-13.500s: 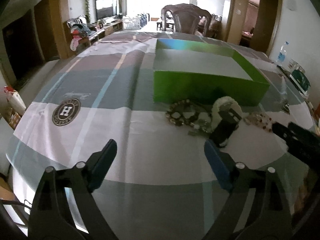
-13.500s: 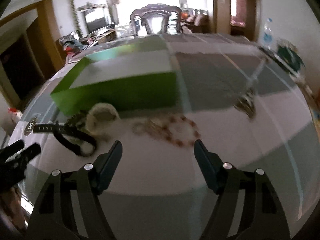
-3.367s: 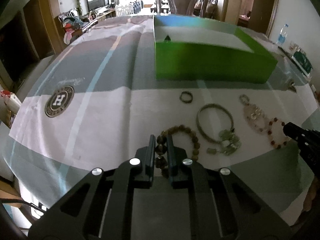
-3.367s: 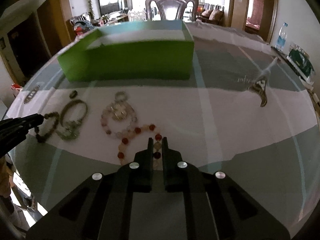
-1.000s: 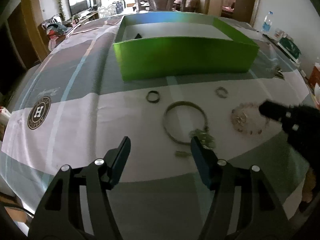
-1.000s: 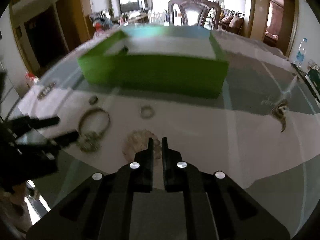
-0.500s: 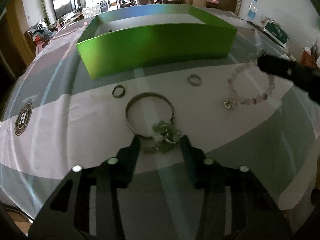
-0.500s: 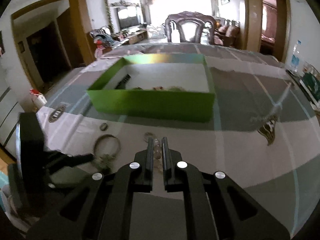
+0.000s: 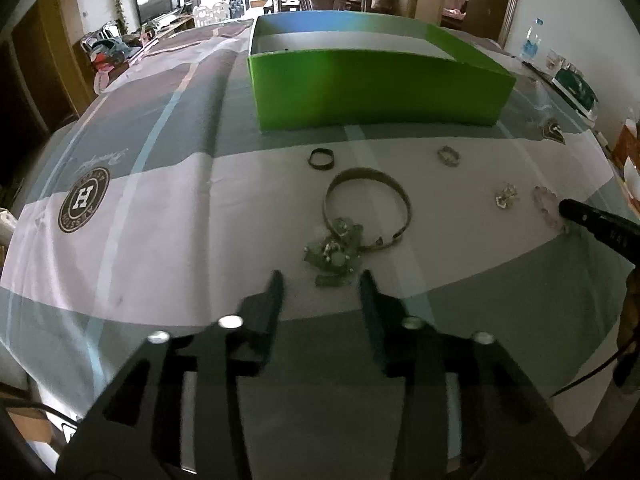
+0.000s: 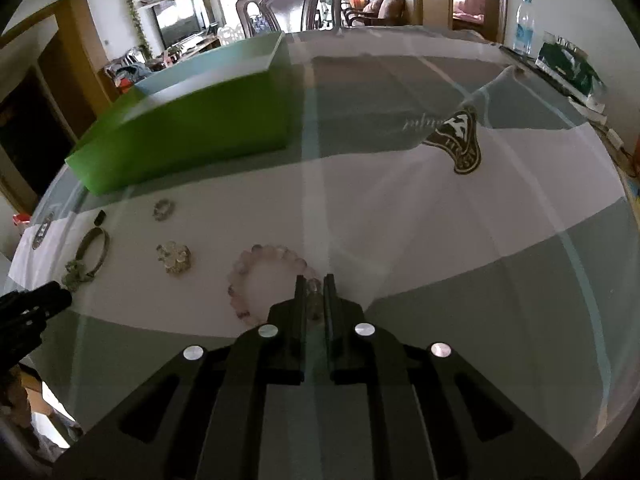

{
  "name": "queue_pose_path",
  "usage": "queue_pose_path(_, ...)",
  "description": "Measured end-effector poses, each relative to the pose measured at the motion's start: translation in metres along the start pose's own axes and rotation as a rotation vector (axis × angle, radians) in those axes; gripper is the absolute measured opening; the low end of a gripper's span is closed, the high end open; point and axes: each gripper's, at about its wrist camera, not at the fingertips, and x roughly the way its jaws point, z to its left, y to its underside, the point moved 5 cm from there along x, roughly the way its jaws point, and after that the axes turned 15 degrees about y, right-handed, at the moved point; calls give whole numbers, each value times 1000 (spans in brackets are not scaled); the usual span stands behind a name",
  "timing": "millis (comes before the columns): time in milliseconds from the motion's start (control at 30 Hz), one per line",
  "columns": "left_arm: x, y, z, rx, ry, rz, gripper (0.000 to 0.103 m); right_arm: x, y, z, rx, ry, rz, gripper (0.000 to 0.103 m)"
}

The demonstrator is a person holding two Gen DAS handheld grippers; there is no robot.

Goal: Organize jewelry
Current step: 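Close left gripper on the bangle charms while right gripper grips the clear bead bracelet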

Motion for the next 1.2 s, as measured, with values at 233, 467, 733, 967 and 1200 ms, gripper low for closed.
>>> queue_pose_path(233, 8, -6, -3, -1, 15, -6, 48, 3, -1, 16, -64, 71, -84, 38)
queue_pose_path(467, 10, -7, -5, 8, -15, -24, 34, 7, -4, 18, -65, 64, -119, 38)
queue_pose_path(733, 11, -3, -12, 60, -60, -89, 36, 6, -5, 21, -74, 59, -124, 38)
queue_pose_path(967, 14, -7, -6, 24, -60, -115, 43, 5, -4, 22, -74, 59, -125, 38)
queue_pose_path(1200, 18, -9, -10, 62, -70, -146, 50, 5, -3, 23, -74, 54, -125, 39)
